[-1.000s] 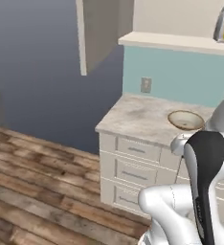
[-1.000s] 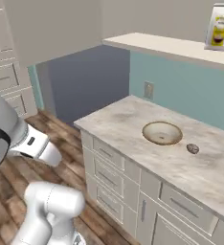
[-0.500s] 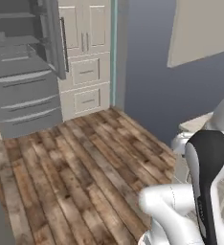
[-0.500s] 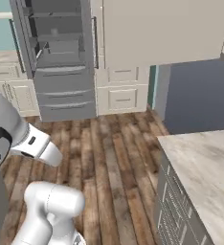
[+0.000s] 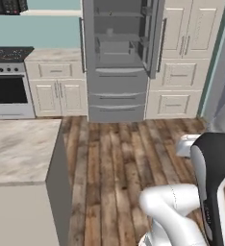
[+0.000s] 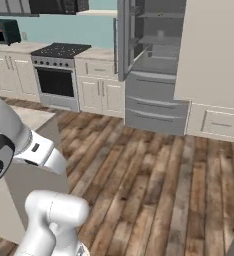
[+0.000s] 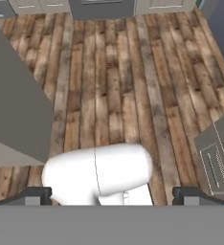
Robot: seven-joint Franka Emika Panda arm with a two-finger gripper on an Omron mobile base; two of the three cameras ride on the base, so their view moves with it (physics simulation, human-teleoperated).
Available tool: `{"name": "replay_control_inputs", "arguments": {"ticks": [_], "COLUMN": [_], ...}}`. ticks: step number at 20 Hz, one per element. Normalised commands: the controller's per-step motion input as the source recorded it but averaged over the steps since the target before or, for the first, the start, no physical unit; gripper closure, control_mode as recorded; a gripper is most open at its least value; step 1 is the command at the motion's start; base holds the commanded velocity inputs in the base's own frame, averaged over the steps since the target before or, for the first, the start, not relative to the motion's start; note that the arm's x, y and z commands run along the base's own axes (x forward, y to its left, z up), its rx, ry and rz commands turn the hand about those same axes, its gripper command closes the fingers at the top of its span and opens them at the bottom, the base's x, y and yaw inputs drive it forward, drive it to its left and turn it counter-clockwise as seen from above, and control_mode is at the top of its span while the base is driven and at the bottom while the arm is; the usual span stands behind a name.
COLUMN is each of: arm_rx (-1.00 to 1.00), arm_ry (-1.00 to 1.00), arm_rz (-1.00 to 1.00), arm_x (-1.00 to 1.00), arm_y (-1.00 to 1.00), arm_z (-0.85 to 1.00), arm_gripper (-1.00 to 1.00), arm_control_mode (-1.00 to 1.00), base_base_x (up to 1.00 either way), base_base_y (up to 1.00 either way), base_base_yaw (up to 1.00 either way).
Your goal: Pick the egg and butter from the fridge and place them by the bowl for mixing.
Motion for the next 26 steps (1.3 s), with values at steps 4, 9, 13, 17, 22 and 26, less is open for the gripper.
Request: {"name": "replay_control_inputs", "arguments": {"ticks": [4, 9, 13, 17, 22, 26], "arm_rx": [0.0, 0.0, 0.0, 0.0, 0.0, 0.0], "arm_ry": [0.0, 0.0, 0.0, 0.0, 0.0, 0.0], "arm_rz": [0.0, 0.0, 0.0, 0.0, 0.0, 0.0], "arm_x": [0.0, 0.0, 0.0, 0.0, 0.0, 0.0], "arm_y": [0.0, 0.0, 0.0, 0.0, 0.0, 0.0], "arm_z": [0.0, 0.0, 0.0, 0.0, 0.0, 0.0], "arm_gripper": [-1.0, -1.0, -1.0, -1.0, -1.0, -1.0], "arm_control_mode": [1.0, 1.0, 1.0, 1.0, 1.0, 1.0], "base_base_x": [1.0, 1.0, 1.0, 1.0, 1.0, 1.0], "base_base_y": [0.02, 0.0, 0.14, 0.29, 0.29, 0.06], "base_base_yaw": [0.26, 0.05, 0.0, -0.06, -0.12, -0.14]}}
